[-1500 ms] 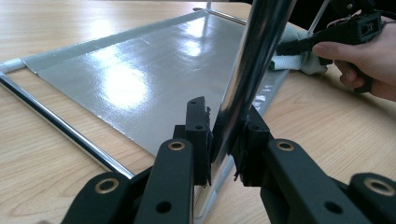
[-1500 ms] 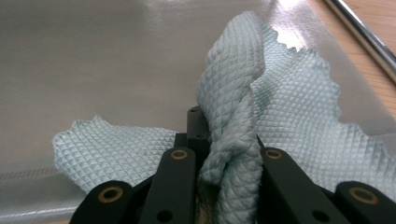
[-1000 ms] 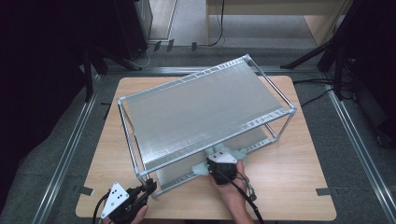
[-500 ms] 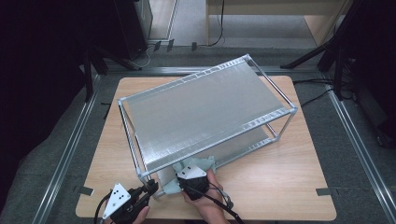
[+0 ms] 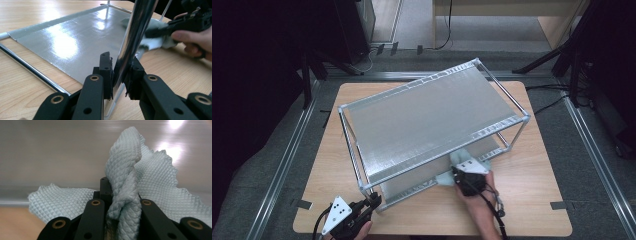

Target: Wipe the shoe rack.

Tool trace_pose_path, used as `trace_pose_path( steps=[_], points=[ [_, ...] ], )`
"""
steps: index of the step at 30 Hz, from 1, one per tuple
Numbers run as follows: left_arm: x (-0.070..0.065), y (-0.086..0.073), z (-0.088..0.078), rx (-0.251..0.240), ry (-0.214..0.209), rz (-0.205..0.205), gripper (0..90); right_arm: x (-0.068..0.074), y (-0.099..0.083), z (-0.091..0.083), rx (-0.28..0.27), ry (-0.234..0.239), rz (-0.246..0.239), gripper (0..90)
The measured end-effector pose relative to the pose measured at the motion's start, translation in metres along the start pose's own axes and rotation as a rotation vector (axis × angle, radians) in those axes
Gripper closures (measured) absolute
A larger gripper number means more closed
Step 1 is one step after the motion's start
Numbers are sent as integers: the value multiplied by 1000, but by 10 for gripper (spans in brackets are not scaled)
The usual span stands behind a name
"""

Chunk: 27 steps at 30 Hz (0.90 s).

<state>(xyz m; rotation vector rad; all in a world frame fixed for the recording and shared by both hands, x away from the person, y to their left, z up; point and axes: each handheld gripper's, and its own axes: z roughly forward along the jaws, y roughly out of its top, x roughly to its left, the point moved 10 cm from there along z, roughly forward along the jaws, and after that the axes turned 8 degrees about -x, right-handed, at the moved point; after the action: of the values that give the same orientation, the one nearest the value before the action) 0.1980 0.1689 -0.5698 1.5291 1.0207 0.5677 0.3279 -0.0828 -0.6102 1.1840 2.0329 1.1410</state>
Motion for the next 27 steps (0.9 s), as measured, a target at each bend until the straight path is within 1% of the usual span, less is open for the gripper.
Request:
trace_pose_path(
  steps=[2, 3, 4, 5, 6, 7, 8, 9, 11, 13, 15, 16, 17, 18, 21, 22, 23, 24, 25, 27],
  points=[
    [0, 0, 0, 0, -1, 0, 781, -26, 0, -5, 2, -54, 22, 819],
    [0, 0, 0, 0, -1, 0, 781, -35, 0, -6, 4, -75, 34, 820],
    [0, 0, 0, 0, -1, 0, 781, -50, -1, -9, 6, -106, 55, 819],
    [0, 0, 0, 0, -1, 1, 781, -59, -2, -10, 6, -123, 67, 819],
    [0, 0, 0, 0, -1, 1, 781, -72, -3, -11, 6, -157, 83, 817],
    [0, 0, 0, 0, -1, 1, 781, -82, -3, -12, 5, -179, 97, 817],
    [0, 0, 0, 0, -1, 1, 782, -93, -5, -13, 5, -201, 123, 817],
    [0, 0, 0, 0, -1, 1, 781, -99, -6, -13, 5, -211, 142, 817],
    [0, 0, 0, 0, -1, 1, 782, -101, -7, -12, 7, -208, 165, 818],
    [0, 0, 0, 0, -1, 1, 781, -97, -8, -11, 17, -207, 144, 819],
    [0, 0, 0, -1, 1, -1, 781, -87, -8, -11, 23, -193, 135, 820],
    [0, 0, 0, 1, 4, 2, 782, -80, -7, -10, 26, -183, 120, 820],
    [-1, 0, 0, 1, 6, 6, 783, -74, -7, -10, 29, -168, 118, 820],
    [-1, 0, 0, 0, 5, 6, 783, -66, -7, -10, 31, -156, 105, 820],
    [-2, 0, 2, -1, 0, 8, 783, -48, -6, -7, 34, -119, 75, 819],
    [-3, 0, 3, -2, -2, 9, 784, -39, -5, -6, 35, -99, 66, 819],
    [-4, 0, 4, 0, -4, 11, 785, -33, -5, -5, 35, -87, 60, 819],
    [-5, 0, 4, 0, -7, 13, 785, -22, -4, -4, 35, -67, 42, 819],
    [-6, 0, 5, -1, -11, 15, 784, -16, -4, -3, 33, -55, 34, 819],
    [-9, 0, 8, 0, -22, 19, 785, 5, -2, -1, 32, -11, 18, 819]
  ],
)
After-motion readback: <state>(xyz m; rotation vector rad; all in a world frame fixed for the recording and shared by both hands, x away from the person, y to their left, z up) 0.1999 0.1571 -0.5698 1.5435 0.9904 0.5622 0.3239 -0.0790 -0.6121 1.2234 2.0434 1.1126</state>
